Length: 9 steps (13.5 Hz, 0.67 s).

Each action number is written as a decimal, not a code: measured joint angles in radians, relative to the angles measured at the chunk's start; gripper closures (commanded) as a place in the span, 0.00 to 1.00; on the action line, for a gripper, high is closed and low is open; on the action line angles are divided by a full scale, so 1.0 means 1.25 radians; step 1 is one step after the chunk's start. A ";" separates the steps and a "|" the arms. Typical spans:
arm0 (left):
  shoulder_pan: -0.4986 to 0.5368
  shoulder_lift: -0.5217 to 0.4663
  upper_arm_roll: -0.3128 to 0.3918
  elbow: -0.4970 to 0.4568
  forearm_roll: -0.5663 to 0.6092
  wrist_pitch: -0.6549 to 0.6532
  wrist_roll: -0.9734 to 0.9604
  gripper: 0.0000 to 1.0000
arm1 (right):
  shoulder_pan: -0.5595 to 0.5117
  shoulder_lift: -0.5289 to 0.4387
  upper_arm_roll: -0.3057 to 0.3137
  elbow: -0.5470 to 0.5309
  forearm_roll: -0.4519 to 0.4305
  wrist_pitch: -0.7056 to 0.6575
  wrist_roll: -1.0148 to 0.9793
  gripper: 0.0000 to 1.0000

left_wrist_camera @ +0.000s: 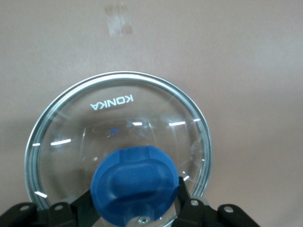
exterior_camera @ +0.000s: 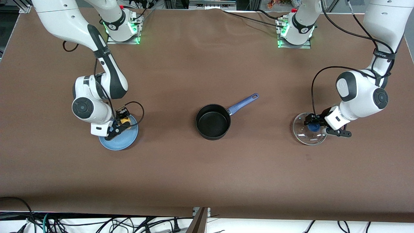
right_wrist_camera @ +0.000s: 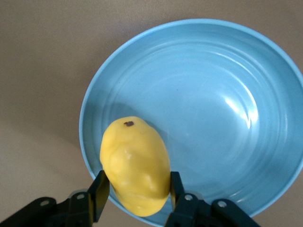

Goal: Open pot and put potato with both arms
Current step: 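Set the lid down beside the pan while the right gripper grasps the potato, then carry the potato with the right gripper into the black pan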

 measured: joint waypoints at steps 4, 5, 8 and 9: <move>0.006 0.032 0.000 0.000 -0.008 0.006 0.009 0.01 | 0.000 -0.002 0.000 0.068 0.014 -0.077 0.000 0.88; 0.006 0.033 0.000 0.001 -0.008 0.006 0.009 0.00 | 0.001 -0.004 0.001 0.113 0.027 -0.136 0.003 0.88; 0.011 0.027 0.000 0.023 -0.009 -0.019 0.009 0.00 | 0.015 -0.011 0.008 0.244 0.081 -0.281 0.068 0.88; 0.012 0.017 0.001 0.048 -0.009 -0.065 0.008 0.00 | 0.035 -0.010 0.011 0.267 0.095 -0.297 0.117 0.88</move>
